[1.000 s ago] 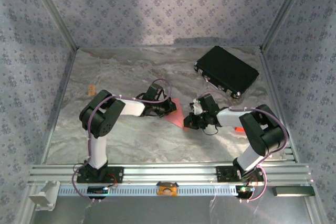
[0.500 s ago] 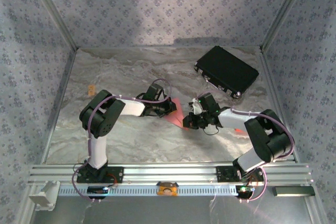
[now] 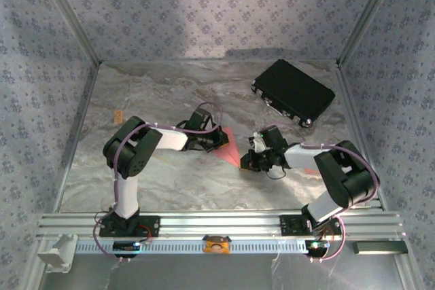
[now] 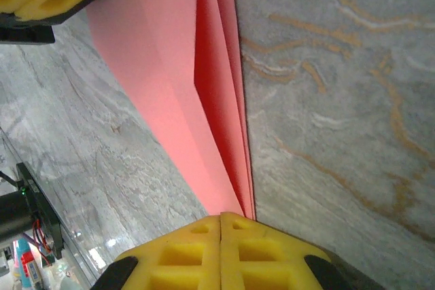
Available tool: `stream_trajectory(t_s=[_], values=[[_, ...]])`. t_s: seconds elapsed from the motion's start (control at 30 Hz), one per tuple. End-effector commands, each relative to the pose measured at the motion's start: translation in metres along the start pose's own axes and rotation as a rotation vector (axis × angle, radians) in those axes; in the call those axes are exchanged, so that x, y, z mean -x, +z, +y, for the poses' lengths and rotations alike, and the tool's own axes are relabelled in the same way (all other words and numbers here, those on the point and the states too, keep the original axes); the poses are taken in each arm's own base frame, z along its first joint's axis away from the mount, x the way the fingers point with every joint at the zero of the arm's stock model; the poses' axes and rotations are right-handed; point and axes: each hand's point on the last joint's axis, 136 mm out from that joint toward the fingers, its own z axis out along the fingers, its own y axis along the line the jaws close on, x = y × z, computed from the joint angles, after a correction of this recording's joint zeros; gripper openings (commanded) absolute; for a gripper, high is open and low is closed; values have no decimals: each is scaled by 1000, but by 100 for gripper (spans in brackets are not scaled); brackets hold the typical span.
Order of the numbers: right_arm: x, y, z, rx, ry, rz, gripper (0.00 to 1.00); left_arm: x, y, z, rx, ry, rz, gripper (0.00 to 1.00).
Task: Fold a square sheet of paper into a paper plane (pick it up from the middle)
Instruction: Fourth fold the wing at the center of the table.
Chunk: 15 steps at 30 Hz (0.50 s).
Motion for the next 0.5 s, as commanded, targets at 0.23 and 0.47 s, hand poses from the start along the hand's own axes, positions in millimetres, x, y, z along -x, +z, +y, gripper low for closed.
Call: stream_trajectory(t_s=[0.23,0.47], values=[[-28,-7,-14,1,116,36,8,-10,7,44,114,-40,24,6],[1,-20,38,91,1,7,7,-10,7,44,113,-39,24,6]])
